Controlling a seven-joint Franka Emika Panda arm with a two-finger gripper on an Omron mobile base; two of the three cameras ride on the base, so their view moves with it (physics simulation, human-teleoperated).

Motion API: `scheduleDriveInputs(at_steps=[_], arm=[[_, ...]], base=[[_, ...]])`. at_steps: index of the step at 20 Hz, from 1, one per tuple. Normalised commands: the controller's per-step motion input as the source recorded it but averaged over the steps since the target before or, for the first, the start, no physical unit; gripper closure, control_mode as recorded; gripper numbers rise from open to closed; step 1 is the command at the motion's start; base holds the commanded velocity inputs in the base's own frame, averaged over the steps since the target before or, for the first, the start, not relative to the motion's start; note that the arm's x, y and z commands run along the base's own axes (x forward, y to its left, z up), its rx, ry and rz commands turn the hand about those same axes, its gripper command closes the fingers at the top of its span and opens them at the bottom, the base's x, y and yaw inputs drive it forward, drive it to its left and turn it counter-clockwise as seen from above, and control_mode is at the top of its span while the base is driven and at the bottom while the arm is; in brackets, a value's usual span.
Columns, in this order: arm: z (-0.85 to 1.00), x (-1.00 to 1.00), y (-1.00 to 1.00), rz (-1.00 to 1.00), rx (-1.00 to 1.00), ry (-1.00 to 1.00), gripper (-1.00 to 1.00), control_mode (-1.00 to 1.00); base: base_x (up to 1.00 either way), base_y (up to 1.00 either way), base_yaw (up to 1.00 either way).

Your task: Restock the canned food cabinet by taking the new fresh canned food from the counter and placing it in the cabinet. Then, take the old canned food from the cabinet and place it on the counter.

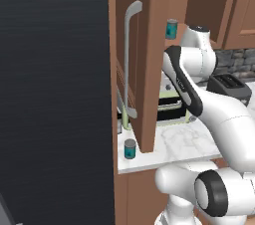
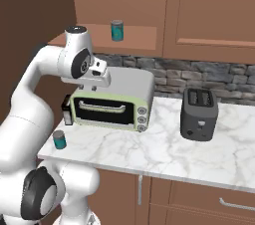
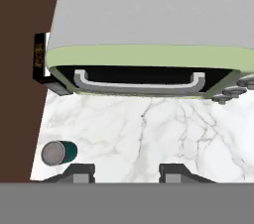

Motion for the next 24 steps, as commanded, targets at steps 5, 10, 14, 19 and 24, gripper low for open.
scheduleDriveInputs(at_steps=[5,10,14,19,24], arm=[[-0.01,-0.25,0.00,0.00,0.00,0.00,-1.00,-1.00],[-0.43,-0.46,0.01,0.10,0.01,0.00,-1.00,-1.00],[-0.66,-0.26,0.24,0.18,0.00,0.00,-1.00,-1.00],[-0.77,-0.05,0.51,0.23,-0.01,0.00,-1.00,-1.00],[-0.76,-0.02,0.66,0.22,-0.07,0.00,-1.00,-1.00]], base=[[0.00,0.00,0.00],[0.00,0.00,0.00],[0.00,0.00,0.00],[0.00,0.00,0.00],[0.00,0.00,0.00]])
